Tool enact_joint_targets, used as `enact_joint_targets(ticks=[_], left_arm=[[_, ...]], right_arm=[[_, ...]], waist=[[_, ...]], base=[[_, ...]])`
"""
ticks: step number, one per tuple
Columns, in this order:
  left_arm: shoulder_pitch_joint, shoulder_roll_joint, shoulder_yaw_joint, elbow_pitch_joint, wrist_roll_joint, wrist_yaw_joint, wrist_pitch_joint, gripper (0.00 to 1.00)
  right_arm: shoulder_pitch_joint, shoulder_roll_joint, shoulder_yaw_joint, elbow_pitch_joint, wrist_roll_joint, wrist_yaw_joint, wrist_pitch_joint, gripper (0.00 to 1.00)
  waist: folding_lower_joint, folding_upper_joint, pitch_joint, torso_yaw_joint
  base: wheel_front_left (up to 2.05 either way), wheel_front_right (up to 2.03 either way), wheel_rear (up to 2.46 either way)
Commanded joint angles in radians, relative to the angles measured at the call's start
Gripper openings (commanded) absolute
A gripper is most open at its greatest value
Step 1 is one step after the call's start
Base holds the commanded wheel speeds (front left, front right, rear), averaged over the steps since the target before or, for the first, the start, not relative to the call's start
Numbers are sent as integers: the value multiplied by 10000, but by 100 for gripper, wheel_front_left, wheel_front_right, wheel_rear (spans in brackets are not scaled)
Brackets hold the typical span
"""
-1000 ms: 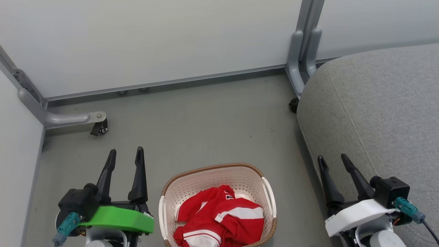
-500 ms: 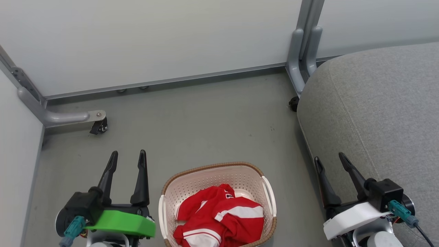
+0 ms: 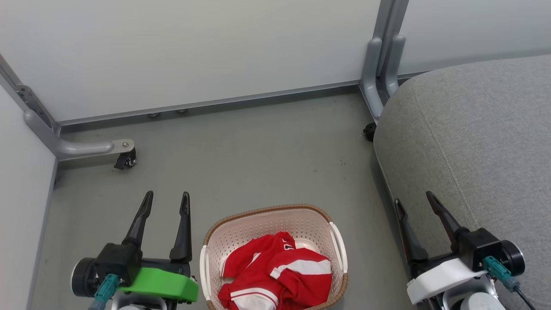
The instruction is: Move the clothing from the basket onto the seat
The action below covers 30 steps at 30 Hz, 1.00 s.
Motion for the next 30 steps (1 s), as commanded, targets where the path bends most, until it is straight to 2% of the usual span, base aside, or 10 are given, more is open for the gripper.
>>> enact_joint_targets(ticks=[1, 7, 30], left_arm=[[129, 60, -9, -41, 195, -34, -92, 100], [168, 60, -42, -82, 631, -37, -202, 100], [122, 61, -200, 38, 585, -68, -179, 100]], right_arm=[[105, -58, 8, -50, -216, 0, -102, 100], [127, -61, 52, -71, -616, 0, -194, 100], [80, -59, 76, -68, -472, -1, -193, 100]], waist=[[0, 72, -7, -2], [0, 75, -22, -15], [0, 76, -22, -119]], base=[[0, 0, 0], [0, 0, 0], [0, 0, 0]])
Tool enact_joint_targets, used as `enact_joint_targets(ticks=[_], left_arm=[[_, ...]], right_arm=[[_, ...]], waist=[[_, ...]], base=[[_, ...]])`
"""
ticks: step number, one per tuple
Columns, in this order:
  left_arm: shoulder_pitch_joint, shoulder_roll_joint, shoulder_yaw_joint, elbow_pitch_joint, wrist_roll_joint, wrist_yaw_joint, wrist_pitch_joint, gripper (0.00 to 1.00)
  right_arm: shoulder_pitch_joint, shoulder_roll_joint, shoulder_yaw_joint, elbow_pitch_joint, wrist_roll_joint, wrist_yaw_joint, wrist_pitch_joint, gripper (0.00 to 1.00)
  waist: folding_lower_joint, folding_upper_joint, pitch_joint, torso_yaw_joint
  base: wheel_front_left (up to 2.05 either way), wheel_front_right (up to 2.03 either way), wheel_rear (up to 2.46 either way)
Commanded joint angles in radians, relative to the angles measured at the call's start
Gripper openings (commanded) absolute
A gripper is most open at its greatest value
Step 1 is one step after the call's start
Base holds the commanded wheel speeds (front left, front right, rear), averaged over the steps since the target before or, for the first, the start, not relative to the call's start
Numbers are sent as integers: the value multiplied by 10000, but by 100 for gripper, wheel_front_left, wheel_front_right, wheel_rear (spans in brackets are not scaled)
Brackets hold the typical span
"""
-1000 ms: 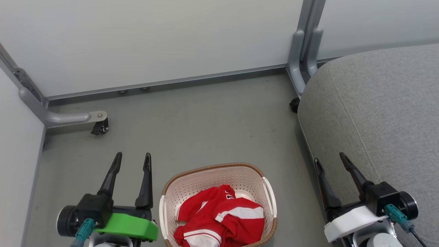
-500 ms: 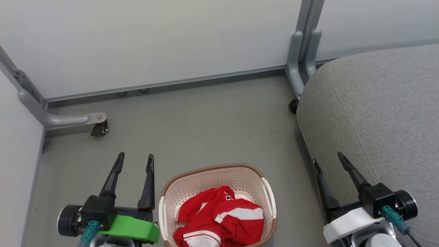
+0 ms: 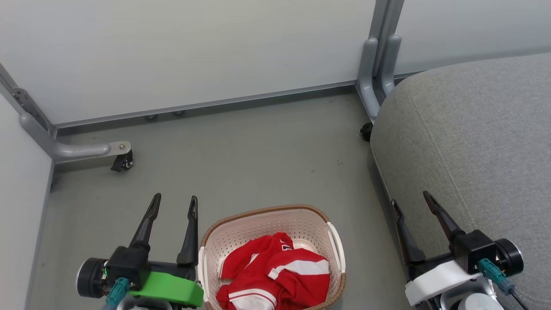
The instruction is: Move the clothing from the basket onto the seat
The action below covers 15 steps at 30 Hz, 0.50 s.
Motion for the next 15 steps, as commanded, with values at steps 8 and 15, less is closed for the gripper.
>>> enact_joint_targets(ticks=[8, 15], left_arm=[[-169, 57, -252, 136, -147, -11, -33, 100], [-1072, 56, -816, 406, -130, -57, -21, 100]], right_arm=[[-148, -53, -66, -84, -2, -3, -51, 100], [-850, -50, -278, -361, 22, -3, -49, 100]], waist=[[-1, 76, 422, -126], [-1, 76, 2025, -89]], base=[[0, 0, 0], [0, 0, 0]])
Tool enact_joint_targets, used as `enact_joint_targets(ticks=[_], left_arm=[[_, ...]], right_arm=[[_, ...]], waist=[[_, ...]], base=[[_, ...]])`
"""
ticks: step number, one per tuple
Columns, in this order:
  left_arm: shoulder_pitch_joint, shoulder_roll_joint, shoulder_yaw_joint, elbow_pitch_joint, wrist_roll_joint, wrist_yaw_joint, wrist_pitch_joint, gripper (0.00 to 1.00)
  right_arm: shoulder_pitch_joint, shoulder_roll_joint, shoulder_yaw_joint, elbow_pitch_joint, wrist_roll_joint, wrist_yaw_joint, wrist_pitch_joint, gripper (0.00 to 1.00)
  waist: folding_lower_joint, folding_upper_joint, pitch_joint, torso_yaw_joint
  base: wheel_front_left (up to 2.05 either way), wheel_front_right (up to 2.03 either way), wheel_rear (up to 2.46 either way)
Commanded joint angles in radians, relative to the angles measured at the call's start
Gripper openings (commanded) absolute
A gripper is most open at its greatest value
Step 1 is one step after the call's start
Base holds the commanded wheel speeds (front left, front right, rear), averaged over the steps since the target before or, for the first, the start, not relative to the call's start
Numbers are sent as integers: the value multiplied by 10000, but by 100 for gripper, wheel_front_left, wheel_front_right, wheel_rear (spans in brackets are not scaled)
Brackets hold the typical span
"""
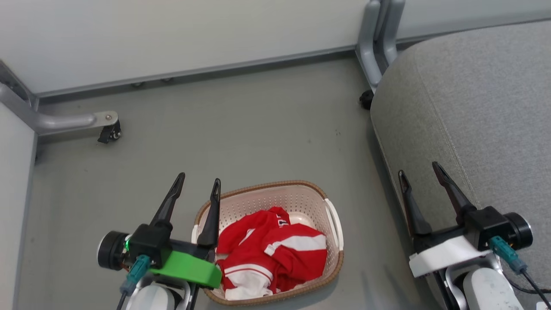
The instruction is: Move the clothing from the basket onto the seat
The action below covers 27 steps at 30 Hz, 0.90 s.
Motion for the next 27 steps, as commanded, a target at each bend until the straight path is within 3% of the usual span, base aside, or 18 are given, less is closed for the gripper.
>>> enact_joint_targets(ticks=[1, 10, 27], left_arm=[[-406, 50, -133, 107, -85, -37, -6, 100], [-2226, 52, -1121, 1677, 32, -125, -6, 100], [-6840, 432, -5460, 7050, -854, -126, -6, 100]], right_arm=[[-295, -46, -71, -89, 36, -3, -49, 100], [-1459, -46, -326, -384, -127, -3, -49, 100], [-2959, -105, -32, -892, -229, -5, -49, 100]], waist=[[0, 76, 1239, 33], [0, 76, 3450, -33], [0, 76, 6645, -656]], base=[[0, 0, 0], [0, 0, 0], [0, 0, 0]])
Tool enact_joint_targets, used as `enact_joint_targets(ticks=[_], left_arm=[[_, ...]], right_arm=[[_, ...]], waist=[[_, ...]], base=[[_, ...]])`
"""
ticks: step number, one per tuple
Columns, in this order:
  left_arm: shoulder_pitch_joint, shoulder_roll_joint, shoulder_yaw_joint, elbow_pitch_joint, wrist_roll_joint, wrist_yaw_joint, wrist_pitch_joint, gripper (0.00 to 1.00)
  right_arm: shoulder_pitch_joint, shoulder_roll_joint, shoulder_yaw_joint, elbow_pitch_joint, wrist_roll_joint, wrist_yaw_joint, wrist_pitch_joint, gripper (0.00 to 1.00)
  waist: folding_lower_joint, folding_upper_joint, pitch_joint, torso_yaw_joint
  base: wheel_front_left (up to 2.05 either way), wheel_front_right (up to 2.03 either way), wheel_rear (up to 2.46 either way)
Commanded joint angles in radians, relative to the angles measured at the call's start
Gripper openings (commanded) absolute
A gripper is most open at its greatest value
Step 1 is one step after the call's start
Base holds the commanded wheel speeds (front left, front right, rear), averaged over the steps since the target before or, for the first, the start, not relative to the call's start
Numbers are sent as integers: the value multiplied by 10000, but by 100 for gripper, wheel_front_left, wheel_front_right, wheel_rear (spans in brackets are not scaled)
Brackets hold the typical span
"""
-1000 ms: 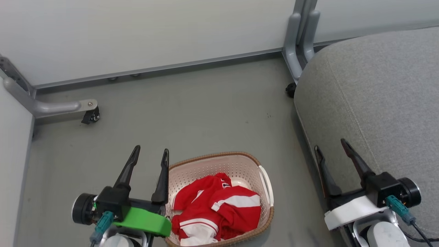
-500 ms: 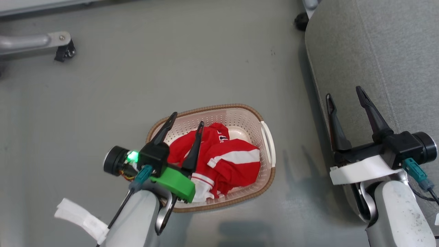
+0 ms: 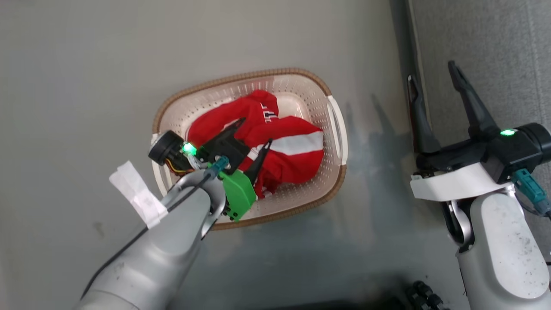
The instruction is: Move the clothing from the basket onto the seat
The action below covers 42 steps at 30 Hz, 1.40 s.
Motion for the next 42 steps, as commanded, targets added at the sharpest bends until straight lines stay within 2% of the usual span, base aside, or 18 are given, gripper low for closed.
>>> enact_joint_targets(ticks=[1, 13, 22, 27, 35, 42], left_arm=[[-424, 20, -200, 380, -225, -19, -6, 100], [-2192, -202, -2404, 1964, -869, -20, -6, 100], [-3097, -249, -3589, 3183, -1297, -20, 136, 100], [-3624, -284, -3831, 3879, -1181, 1, 234, 100], [-3909, -296, -4102, 4314, -1059, 439, 1278, 100], [-3989, -39, -4388, 4389, -844, 868, 1775, 100]], right_arm=[[-209, -49, -28, -91, -38, -10, -49, 100], [-634, 16, -87, -349, 133, -10, -49, 100], [-866, 21, -33, -381, 398, -10, -49, 100], [-1004, 20, -50, -450, 458, -10, -49, 100], [-1140, 18, 195, -472, 485, -10, -49, 100], [-1236, 18, 390, -534, 570, -10, -51, 100]], waist=[[-1, 76, 1234, -458], [-1, 76, 2531, -850], [-1, 76, 3314, -1057], [-1, 76, 3666, -1100], [-1, 76, 3947, -1230], [-1, 76, 4057, -1419]], base=[[0, 0, 0], [0, 0, 0], [0, 0, 0], [0, 0, 0], [0, 0, 0], [0, 0, 0]])
